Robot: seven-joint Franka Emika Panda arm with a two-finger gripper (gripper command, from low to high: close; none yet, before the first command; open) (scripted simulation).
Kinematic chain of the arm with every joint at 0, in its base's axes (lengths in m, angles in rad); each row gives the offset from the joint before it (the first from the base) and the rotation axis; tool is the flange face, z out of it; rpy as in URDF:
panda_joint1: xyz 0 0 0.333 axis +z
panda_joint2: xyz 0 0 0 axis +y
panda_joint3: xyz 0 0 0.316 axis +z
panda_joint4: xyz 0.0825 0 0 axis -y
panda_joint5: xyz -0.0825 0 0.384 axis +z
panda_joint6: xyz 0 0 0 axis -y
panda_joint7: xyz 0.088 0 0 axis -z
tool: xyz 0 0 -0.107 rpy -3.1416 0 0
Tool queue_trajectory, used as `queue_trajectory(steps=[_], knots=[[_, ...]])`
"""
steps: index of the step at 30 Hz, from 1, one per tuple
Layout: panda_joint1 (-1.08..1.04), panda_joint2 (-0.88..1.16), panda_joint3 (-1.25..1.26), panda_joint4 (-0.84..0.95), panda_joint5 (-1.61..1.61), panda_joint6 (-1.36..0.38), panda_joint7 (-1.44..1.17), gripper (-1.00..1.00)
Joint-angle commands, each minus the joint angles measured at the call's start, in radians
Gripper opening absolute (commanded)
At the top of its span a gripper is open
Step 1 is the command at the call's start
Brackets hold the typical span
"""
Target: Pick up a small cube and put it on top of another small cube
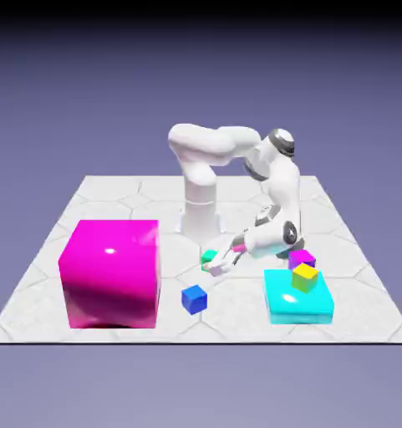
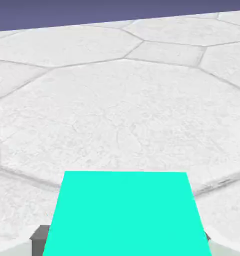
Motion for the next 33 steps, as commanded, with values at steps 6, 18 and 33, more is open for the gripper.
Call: queue_trajectory(steps=[6, 18, 33], knots=[[-0.011, 0.131, -0.098, 0.053, -0.220, 0.153, -0.019, -1.00], [-0.015, 0.502, -0.199, 0.146, -0.688, 0.675, -0.058, -1.00], [-0.082, 0.656, -0.192, 0.179, -0.889, 0.987, -0.071, 1.00]])
